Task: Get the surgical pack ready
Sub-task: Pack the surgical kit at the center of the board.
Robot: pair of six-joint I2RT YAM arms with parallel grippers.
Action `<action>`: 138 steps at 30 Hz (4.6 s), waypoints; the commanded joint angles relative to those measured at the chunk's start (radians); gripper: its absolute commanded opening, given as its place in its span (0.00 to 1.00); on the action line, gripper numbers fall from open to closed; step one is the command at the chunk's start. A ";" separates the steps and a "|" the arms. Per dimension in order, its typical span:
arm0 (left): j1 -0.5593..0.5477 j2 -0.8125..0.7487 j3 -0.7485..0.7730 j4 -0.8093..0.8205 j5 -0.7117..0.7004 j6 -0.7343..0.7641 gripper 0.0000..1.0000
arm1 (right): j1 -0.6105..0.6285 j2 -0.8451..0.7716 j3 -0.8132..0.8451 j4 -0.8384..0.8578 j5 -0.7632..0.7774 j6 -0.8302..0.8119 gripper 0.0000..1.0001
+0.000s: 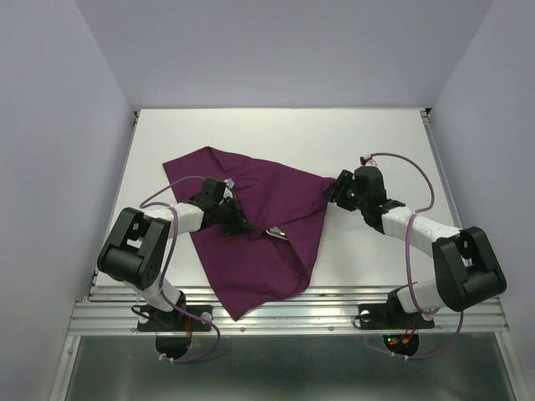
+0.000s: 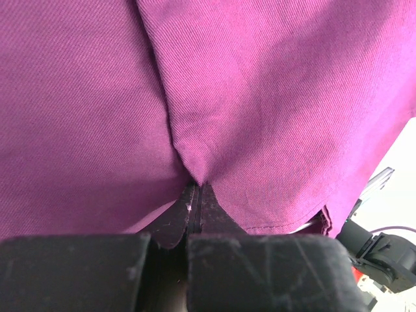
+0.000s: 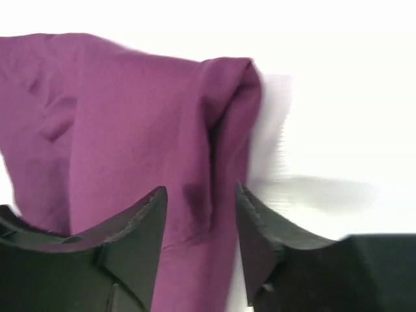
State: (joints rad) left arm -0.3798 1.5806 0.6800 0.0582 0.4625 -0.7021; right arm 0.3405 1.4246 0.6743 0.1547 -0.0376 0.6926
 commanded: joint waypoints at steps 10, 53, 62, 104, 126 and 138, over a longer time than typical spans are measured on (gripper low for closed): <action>0.001 -0.091 0.036 -0.144 -0.116 0.078 0.60 | -0.005 0.045 0.045 -0.110 0.055 -0.035 0.72; 0.174 -0.062 0.182 -0.291 -0.272 0.164 0.00 | 0.554 0.124 0.321 -0.375 -0.140 -0.330 0.41; 0.188 -0.045 0.190 -0.307 -0.291 0.158 0.00 | 0.554 0.240 0.360 -0.431 -0.036 -0.323 0.36; 0.190 -0.140 0.323 -0.393 -0.335 0.243 0.02 | 0.587 0.085 0.245 -0.242 0.168 -0.502 0.55; 0.193 -0.123 0.308 -0.394 -0.348 0.234 0.01 | 0.827 0.266 0.240 -0.320 0.317 -0.551 0.61; 0.193 -0.120 0.296 -0.386 -0.341 0.237 0.00 | 0.827 0.301 0.232 -0.271 0.389 -0.525 0.06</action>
State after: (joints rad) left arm -0.1940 1.4754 0.9741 -0.3336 0.1265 -0.4782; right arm 1.1683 1.7004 0.9058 -0.1188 0.2855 0.1745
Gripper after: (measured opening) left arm 0.022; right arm 0.093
